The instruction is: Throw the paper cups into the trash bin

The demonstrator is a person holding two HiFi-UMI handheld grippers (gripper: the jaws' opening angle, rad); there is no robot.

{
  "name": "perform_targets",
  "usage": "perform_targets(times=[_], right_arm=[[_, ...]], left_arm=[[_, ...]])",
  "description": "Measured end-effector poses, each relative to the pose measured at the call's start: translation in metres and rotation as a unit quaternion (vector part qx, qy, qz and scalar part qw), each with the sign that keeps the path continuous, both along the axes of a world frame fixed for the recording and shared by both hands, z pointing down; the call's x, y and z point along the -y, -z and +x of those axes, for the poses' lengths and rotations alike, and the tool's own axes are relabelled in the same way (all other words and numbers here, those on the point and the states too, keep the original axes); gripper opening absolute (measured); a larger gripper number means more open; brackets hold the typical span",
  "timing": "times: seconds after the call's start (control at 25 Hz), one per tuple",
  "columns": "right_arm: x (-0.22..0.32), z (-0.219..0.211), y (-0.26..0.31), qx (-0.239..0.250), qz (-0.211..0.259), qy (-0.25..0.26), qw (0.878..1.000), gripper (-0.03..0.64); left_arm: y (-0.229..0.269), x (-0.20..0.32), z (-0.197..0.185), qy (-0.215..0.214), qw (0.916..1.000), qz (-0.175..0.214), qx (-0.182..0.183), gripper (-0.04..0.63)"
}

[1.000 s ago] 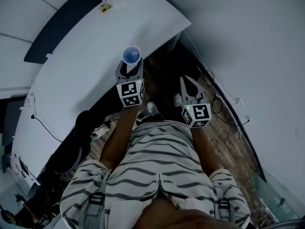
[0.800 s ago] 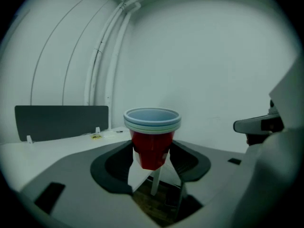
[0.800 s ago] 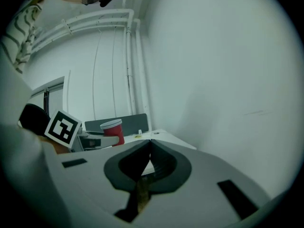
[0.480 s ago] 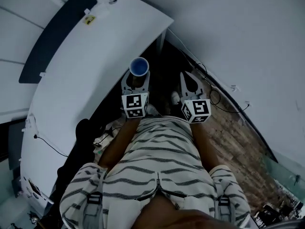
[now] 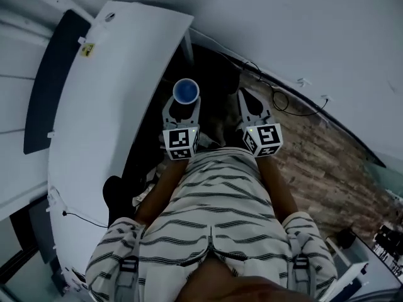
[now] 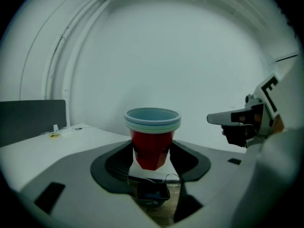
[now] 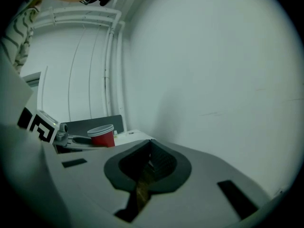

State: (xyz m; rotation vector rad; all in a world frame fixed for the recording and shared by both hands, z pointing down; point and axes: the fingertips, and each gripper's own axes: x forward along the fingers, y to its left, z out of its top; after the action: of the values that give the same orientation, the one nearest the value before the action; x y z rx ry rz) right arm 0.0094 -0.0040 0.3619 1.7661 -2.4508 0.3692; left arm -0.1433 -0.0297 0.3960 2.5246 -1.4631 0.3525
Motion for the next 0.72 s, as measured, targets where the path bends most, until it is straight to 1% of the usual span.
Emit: perform_targets(times=[0.28,0.48,0.72], right_arm=[[0.001,0.051,0.011,0.001,0.013,-0.039,0.999,0.009],[0.0,0.072,0.008,-0.003,0.014,-0.041,0.999,0.009],[-0.008,0.097,-0.003,0.007,0.002,-0.045,0.999,0.009]], left_arm=[[0.005,-0.006,0.055,-0.05,0.9987,0.005,0.003,0.261],[0.014,-0.003,0.092,-0.066,0.9978,0.011,0.002,0.259],[0.002,-0.008,0.124,-0.078,0.9968,-0.005,0.015,0.261]])
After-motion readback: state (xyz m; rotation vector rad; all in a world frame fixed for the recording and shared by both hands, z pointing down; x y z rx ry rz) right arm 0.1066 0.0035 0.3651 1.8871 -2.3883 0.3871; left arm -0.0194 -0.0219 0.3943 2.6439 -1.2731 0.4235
